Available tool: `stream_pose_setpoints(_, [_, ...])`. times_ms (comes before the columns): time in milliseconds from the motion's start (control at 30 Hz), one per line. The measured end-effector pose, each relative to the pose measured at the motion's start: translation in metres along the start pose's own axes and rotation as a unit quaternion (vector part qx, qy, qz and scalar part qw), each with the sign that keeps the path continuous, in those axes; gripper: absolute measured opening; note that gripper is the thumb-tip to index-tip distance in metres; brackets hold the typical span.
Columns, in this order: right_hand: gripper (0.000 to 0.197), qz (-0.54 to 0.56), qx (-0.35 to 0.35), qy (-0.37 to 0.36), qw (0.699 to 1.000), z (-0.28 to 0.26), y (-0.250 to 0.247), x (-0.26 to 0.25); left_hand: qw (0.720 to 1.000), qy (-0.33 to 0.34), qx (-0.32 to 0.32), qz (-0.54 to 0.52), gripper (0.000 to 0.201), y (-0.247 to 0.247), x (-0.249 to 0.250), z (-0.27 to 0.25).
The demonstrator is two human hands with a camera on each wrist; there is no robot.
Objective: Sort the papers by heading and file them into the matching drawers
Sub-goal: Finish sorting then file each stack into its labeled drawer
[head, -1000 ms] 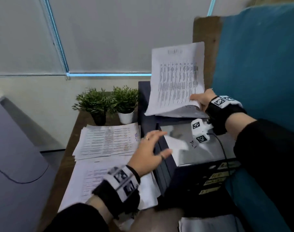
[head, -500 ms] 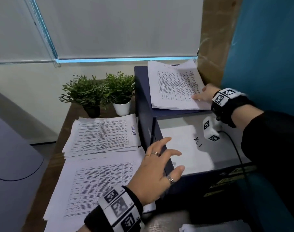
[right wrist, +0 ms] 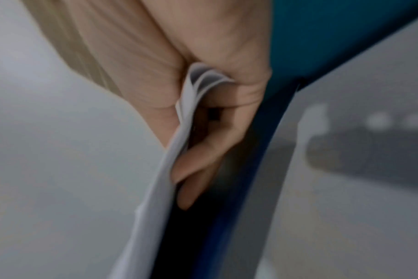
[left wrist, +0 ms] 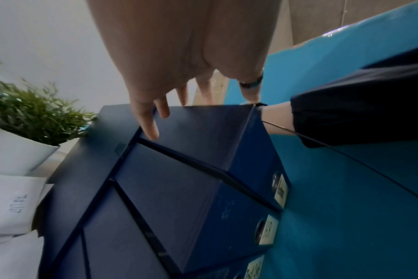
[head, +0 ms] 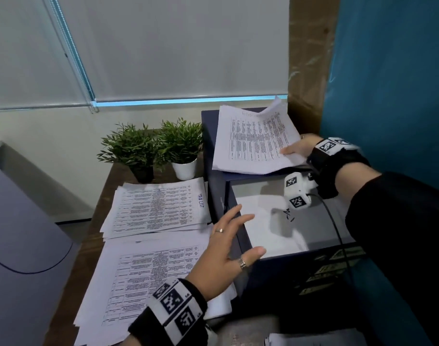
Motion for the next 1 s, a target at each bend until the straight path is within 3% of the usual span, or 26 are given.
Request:
stream_pose_setpoints(100, [0.039,0.158,-0.065,-0.037,0.985,-0.020,-0.004,-0.008,0.988,-0.045,0.115,-0.093,0.040,-0.023,0.011,-0.015])
stream_pose_setpoints(200, [0.046,0.326,-0.124,-0.076,0.934,-0.077,-0.007,-0.017,0.938,-0.101,0.231,-0.238,0.044,-0.056,0.012,-0.037])
stream_pose_setpoints(300, [0.069,0.376,-0.168,-0.151,0.899,-0.147,-0.007,-0.018,0.910,-0.093,0.241,-0.325,0.077,-0.083,0.016,-0.058])
stream_pose_setpoints(433, [0.046,0.371,-0.153,-0.202,0.894,-0.226,0.017,0.006,0.885,-0.080,0.194,-0.416,0.061,-0.101,0.039,-0.090])
stream_pose_setpoints(533, [0.042,0.322,-0.145,-0.231,0.907,-0.273,0.050,0.030,0.912,-0.059,0.151,-0.377,0.064,-0.107,0.046,-0.116])
stream_pose_setpoints(667, [0.036,0.255,-0.156,-0.241,0.923,-0.308,0.101,0.055,0.932,-0.041,0.277,-0.231,0.036,-0.100,0.044,-0.154])
stream_pose_setpoints(800, [0.026,0.328,-0.140,-0.210,0.910,-0.323,0.123,0.058,0.932,-0.030,0.324,-0.158,0.012,-0.086,0.034,-0.186])
stream_pose_setpoints(867, [0.029,0.357,-0.150,-0.199,0.900,-0.332,0.133,0.061,0.930,-0.038,0.325,-0.169,0.017,-0.078,0.027,-0.203])
stream_pose_setpoints(1000, [0.028,0.301,-0.195,-0.162,0.919,-0.354,0.173,0.091,0.937,-0.084,0.307,-0.141,0.030,-0.065,-0.008,-0.237])
Point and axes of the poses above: each hand's wrist, its own z-axis towards the middle knuckle, its own y-axis out of the palm, x = y × z, the point moved 1 cm from there along z, towards the middle knuckle, and after that the axes turned 5 degrees about -z, right-handed, at the moved point
